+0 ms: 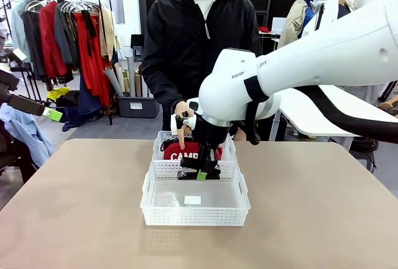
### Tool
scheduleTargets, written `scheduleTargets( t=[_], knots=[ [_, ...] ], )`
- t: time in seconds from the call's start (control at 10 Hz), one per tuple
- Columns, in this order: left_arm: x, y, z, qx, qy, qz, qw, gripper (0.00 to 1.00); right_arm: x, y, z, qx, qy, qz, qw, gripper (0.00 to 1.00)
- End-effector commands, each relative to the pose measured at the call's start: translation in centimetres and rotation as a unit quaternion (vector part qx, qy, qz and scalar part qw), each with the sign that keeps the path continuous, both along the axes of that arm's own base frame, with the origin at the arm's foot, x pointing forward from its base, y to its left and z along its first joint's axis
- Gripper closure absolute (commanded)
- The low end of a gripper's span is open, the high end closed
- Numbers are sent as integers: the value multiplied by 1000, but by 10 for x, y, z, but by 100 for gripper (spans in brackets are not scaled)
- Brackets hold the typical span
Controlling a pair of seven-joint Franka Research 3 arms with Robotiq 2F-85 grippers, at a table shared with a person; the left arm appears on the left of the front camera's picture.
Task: Distribute items into two baskets.
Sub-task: Place the picked Stapler into the Organizing basket as instructed by the person.
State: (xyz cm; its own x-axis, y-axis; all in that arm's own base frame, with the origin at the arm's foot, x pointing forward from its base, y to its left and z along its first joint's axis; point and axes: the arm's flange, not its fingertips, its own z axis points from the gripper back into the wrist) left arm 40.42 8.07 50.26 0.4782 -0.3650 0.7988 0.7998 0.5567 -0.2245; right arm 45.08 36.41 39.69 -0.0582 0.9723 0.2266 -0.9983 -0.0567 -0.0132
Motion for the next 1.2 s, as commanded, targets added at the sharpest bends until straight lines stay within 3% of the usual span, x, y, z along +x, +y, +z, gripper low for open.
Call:
scheduleTargets(
  t=[0.0, 0.5, 1.1],
  knots=[
    [-3, -2, -1, -13, -3, 3, 1000, 0, 1, -6, -14, 3, -17, 21, 1000, 100],
    [-3, -2, -1, -13, -3, 3, 1000, 0, -4, -4, -55, -16, -33, 16, 999, 100],
    [-3, -2, -1, -13, -3, 3, 1000, 0, -2, -5, -77, -16, -16, 17, 1000, 100]
  ],
)
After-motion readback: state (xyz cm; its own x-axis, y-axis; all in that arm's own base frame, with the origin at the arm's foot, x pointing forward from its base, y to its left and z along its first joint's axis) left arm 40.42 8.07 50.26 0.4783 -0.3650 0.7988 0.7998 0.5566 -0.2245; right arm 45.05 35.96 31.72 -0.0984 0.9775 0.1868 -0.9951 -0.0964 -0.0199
